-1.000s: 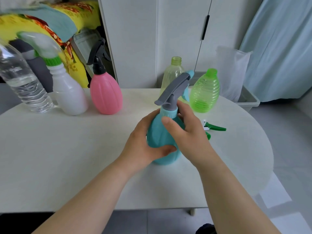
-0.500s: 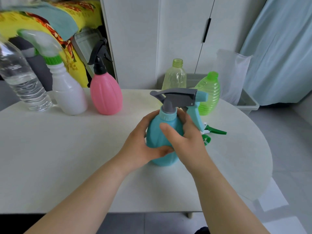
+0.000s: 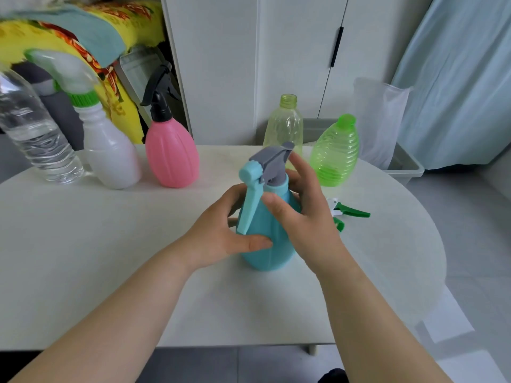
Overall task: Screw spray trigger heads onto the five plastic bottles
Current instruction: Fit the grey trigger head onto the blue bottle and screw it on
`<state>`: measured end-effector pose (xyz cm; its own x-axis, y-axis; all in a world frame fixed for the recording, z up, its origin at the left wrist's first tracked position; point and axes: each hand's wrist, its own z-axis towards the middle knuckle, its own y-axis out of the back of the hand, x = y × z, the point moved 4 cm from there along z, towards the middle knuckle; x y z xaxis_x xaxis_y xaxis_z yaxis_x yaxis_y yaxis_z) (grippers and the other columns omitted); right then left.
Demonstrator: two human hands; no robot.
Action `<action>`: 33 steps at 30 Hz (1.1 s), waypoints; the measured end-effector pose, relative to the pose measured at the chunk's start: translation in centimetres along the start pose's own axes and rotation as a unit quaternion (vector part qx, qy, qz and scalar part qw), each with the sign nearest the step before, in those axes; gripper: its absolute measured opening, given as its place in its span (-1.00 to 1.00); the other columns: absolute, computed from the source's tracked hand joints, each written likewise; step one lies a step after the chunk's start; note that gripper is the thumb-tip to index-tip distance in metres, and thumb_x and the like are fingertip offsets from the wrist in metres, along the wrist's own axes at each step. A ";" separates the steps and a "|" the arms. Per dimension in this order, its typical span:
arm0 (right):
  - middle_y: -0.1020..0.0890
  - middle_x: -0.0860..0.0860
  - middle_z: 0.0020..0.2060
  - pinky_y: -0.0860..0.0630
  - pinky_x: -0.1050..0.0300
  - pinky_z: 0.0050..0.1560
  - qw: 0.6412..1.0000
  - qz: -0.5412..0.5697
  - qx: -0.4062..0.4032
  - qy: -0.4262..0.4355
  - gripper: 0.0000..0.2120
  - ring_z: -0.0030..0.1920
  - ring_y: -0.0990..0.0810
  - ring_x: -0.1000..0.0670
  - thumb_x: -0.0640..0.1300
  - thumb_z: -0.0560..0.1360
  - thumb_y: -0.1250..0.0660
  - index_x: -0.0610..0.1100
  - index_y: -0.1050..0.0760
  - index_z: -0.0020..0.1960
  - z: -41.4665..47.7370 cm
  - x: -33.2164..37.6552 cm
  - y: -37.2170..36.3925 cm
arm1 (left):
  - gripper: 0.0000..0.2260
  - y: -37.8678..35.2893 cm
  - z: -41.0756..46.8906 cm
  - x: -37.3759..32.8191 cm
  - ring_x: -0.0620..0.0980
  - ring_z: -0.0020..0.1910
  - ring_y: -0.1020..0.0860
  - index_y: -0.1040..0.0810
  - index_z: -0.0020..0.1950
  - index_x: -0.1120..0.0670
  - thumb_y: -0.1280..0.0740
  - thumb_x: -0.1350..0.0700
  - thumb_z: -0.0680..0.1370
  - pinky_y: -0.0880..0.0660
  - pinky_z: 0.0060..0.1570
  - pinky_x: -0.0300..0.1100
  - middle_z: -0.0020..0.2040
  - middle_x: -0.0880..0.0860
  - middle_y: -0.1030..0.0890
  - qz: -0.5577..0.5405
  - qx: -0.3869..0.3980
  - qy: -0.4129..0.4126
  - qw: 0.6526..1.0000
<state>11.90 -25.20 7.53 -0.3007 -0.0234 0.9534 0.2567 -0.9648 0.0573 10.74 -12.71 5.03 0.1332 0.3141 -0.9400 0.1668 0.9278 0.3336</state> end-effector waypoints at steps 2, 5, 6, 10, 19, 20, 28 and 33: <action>-0.56 0.04 0.10 -0.43 0.12 0.23 0.999 0.027 0.040 -0.004 -0.65 0.18 -0.50 0.07 -0.10 0.41 -0.27 0.10 -0.37 0.18 0.0 0.0 0.0 | -0.28 -0.1 -0.1 0.0 -0.18 0.21 -0.46 -0.31 0.23 -0.18 -0.46 -0.08 0.10 -0.42 0.23 -0.07 0.21 -0.14 -0.51 -0.004 0.001 0.000 1.000; -0.61 0.17 -0.09 -0.48 0.27 0.05 0.997 0.060 0.040 -0.002 -0.81 -0.01 -0.56 0.19 -0.08 0.39 -0.26 0.12 -0.48 -0.02 0.0 -0.1 0.4 | -0.37 -0.2 -0.1 0.0 -0.30 0.14 -0.48 -0.35 0.11 -0.34 -0.46 -0.07 0.09 -0.46 0.14 -0.29 0.08 -0.35 -0.54 -0.019 0.006 -0.002 1.000; -0.60 0.17 -0.16 -0.48 0.27 -0.01 0.998 0.061 0.021 0.003 -0.84 -0.08 -0.56 0.19 -0.12 0.39 -0.32 0.10 -0.48 -0.08 0.1 -0.1 0.5 | -0.40 -0.2 -0.1 0.0 -0.36 0.11 -0.47 -0.36 0.06 -0.38 -0.45 -0.08 0.08 -0.45 0.09 -0.36 0.04 -0.42 -0.53 -0.016 0.006 -0.002 1.000; -0.50 0.12 -0.25 -0.46 0.36 -0.16 0.996 -0.007 -0.090 0.017 -0.66 -0.24 -0.50 0.22 -0.20 0.29 -0.46 0.08 -0.32 -0.21 0.3 -0.3 0.5 | -0.41 -0.1 0.0 0.3 -0.39 0.10 -0.45 -0.34 0.03 -0.35 -0.45 -0.10 0.07 -0.45 0.02 -0.42 0.01 -0.46 -0.50 -0.011 -0.002 0.005 1.000; -0.61 0.26 -0.29 -0.46 0.36 -0.12 1.000 0.014 -0.010 0.024 -0.86 -0.18 -0.55 0.24 -0.08 0.34 -0.30 0.14 -0.46 -0.15 0.0 0.0 0.6 | -0.42 -0.1 -0.2 0.1 -0.41 0.10 -0.44 -0.34 0.02 -0.36 -0.45 -0.10 0.07 -0.41 0.00 -0.52 0.01 -0.44 -0.50 -0.006 -0.016 -0.003 1.000; -0.60 0.22 -0.29 -0.47 0.32 -0.11 0.999 0.008 -0.027 0.022 -0.84 -0.19 -0.55 0.23 -0.10 0.33 -0.36 0.13 -0.44 -0.18 0.1 0.0 0.6 | -0.42 -0.2 -0.3 0.1 -0.42 0.09 -0.44 -0.33 0.02 -0.35 -0.46 -0.08 0.08 -0.39 -0.02 -0.55 0.01 -0.43 -0.49 -0.002 -0.022 -0.005 1.000; -0.52 0.14 -0.04 -0.44 0.42 -0.01 0.999 -0.017 -0.039 0.023 -0.60 0.00 -0.52 0.17 -0.13 0.33 -0.39 0.09 -0.30 0.06 -0.4 0.3 -0.2 | -0.40 -1.2 -1.8 0.2 -0.43 0.06 -0.41 -0.27 -0.02 -0.37 -0.50 -0.05 0.10 -0.35 0.01 -0.52 0.02 -0.43 -0.41 0.046 -0.146 0.000 0.988; -0.55 0.20 -0.22 -0.43 0.45 -0.14 0.998 -0.030 -0.041 0.036 -0.75 -0.20 -0.51 0.30 -0.23 0.38 -0.39 0.07 -0.42 -0.12 -0.4 0.6 -0.1 | -0.34 -1.4 -2.3 -0.2 -0.23 0.09 -0.38 -0.22 0.05 -0.32 -0.53 -0.03 0.12 -0.32 0.03 -0.28 0.03 -0.40 -0.37 0.090 -0.169 -0.013 0.981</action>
<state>11.29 -25.26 7.96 -0.3798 0.0186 0.9249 0.1609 -0.9832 0.0859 8.27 -13.57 4.59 0.1573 0.4783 -0.8640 -0.1949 0.8727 0.4477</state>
